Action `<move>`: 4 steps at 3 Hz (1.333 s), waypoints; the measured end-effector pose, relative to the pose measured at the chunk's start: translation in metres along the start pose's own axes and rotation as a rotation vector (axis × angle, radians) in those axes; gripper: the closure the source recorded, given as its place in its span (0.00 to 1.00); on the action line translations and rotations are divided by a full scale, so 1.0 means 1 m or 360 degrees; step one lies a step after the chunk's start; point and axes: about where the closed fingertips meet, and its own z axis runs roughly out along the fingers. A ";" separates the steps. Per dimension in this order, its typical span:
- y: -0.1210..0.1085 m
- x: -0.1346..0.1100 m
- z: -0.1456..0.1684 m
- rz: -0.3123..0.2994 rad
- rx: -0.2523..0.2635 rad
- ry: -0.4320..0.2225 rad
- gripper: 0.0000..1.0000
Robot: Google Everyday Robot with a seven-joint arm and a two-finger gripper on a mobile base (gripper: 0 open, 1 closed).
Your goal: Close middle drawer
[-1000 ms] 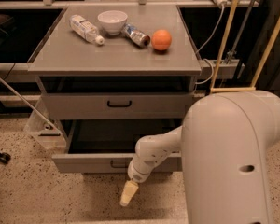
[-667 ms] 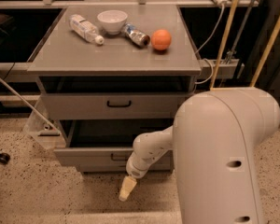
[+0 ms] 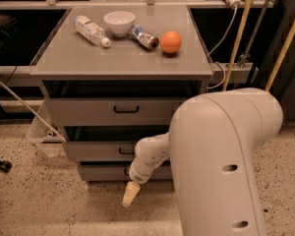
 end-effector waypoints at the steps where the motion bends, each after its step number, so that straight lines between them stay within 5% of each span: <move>1: -0.033 -0.029 -0.003 0.0036 0.0090 -0.0097 0.00; 3: -0.051 -0.047 -0.010 0.0037 0.0140 -0.0152 0.00; 4: -0.081 -0.024 -0.017 0.0188 0.0218 -0.0249 0.00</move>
Offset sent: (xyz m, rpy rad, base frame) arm 0.0300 0.0129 0.0078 0.0339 -0.0439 -0.0350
